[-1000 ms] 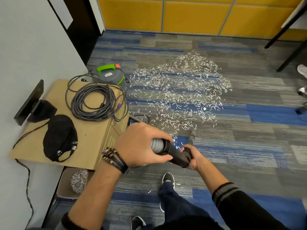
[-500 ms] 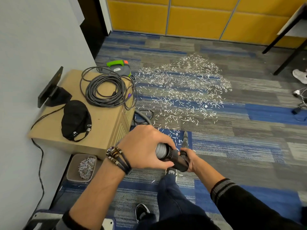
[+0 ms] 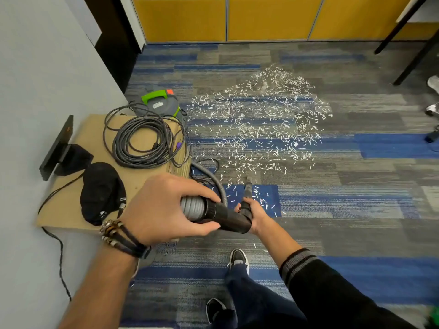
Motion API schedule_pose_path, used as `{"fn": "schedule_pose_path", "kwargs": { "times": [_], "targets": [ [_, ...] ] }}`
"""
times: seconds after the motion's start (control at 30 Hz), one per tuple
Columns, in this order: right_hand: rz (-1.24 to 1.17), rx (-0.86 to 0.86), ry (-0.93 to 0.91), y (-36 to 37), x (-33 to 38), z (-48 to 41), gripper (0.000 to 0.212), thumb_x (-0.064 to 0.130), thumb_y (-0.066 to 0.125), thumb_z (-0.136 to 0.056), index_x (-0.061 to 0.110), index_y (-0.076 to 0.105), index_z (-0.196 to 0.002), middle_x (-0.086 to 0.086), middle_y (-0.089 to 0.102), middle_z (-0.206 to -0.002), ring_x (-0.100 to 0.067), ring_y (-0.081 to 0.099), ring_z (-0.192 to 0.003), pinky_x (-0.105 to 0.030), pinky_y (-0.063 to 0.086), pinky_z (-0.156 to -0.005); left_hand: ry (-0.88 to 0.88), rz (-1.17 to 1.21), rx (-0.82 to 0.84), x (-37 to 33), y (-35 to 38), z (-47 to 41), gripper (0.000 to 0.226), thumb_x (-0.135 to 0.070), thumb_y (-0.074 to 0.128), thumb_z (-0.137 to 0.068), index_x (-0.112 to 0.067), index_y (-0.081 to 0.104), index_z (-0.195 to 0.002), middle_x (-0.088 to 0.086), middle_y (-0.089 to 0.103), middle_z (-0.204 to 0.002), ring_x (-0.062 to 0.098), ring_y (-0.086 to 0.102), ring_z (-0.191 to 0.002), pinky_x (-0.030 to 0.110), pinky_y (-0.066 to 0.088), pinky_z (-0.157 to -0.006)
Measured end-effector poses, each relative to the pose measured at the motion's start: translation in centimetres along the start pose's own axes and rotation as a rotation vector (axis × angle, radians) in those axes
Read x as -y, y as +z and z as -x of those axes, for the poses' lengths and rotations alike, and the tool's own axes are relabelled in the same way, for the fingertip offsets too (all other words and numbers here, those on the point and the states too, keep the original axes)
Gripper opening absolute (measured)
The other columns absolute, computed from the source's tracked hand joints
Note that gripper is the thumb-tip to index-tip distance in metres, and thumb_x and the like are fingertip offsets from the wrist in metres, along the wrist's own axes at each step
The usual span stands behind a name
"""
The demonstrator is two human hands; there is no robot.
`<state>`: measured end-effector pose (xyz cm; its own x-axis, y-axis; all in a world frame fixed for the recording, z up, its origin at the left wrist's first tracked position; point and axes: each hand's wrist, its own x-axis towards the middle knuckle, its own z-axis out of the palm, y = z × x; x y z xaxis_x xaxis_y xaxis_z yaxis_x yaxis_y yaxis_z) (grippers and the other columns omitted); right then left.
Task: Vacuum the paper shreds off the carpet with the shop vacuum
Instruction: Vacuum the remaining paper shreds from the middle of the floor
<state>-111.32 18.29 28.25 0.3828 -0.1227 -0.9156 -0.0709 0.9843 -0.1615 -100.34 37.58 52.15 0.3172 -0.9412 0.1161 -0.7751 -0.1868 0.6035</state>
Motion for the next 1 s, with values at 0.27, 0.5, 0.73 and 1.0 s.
{"fn": "schedule_pose_path", "kwargs": {
  "times": [0.27, 0.5, 0.73, 1.0],
  "targets": [
    [0.024, -0.062, 0.023, -2.8, 2.1, 1.4, 0.026, 0.028, 0.048, -0.1, 0.008, 0.047, -0.083, -0.007, 0.054, -0.053, -0.019, 0.052, -0.04, -0.024, 0.045, -0.053, 0.108, 0.024, 0.078, -1.6, -0.7, -3.5, 0.035, -0.054, 0.085, -0.069, -0.038, 0.081, -0.101, -0.026, 0.076, -0.092, -0.007, 0.07, -0.084, 0.028, 0.059, -0.078],
    [0.023, -0.011, 0.04, 0.7, -0.1, 0.1, 0.028, 0.032, 0.055, -0.096, 0.008, 0.052, -0.082, -0.007, 0.057, -0.059, -0.02, 0.053, -0.058, -0.028, 0.047, -0.087, 0.107, 0.011, 0.016, 0.2, -3.1, -1.4, 0.039, -0.052, 0.086, -0.068, -0.038, 0.081, -0.105, -0.027, 0.076, -0.096, -0.008, 0.07, -0.089, 0.028, 0.06, -0.08],
    [-0.166, 0.069, 0.084, 0.2, -7.3, -0.4, 0.038, 0.042, 0.047, -0.099, 0.01, 0.049, -0.078, -0.006, 0.054, -0.056, -0.02, 0.051, -0.049, -0.027, 0.043, -0.062, 0.17, -0.057, 0.133, 1.4, -3.9, 2.9, 0.049, -0.065, 0.082, -0.066, -0.039, 0.08, -0.107, -0.023, 0.077, -0.098, -0.004, 0.07, -0.087, 0.03, 0.059, -0.078],
    [-0.17, -0.058, 0.043, -1.3, -10.2, 0.8, 0.035, 0.037, 0.046, -0.1, 0.009, 0.044, -0.079, -0.008, 0.051, -0.054, -0.02, 0.051, -0.04, -0.023, 0.05, -0.046, 0.128, -0.049, 0.076, 3.2, -3.4, 8.0, 0.046, -0.067, 0.079, -0.068, -0.035, 0.08, -0.1, -0.021, 0.076, -0.086, -0.002, 0.069, -0.075, 0.027, 0.059, -0.073]
  ]
}}
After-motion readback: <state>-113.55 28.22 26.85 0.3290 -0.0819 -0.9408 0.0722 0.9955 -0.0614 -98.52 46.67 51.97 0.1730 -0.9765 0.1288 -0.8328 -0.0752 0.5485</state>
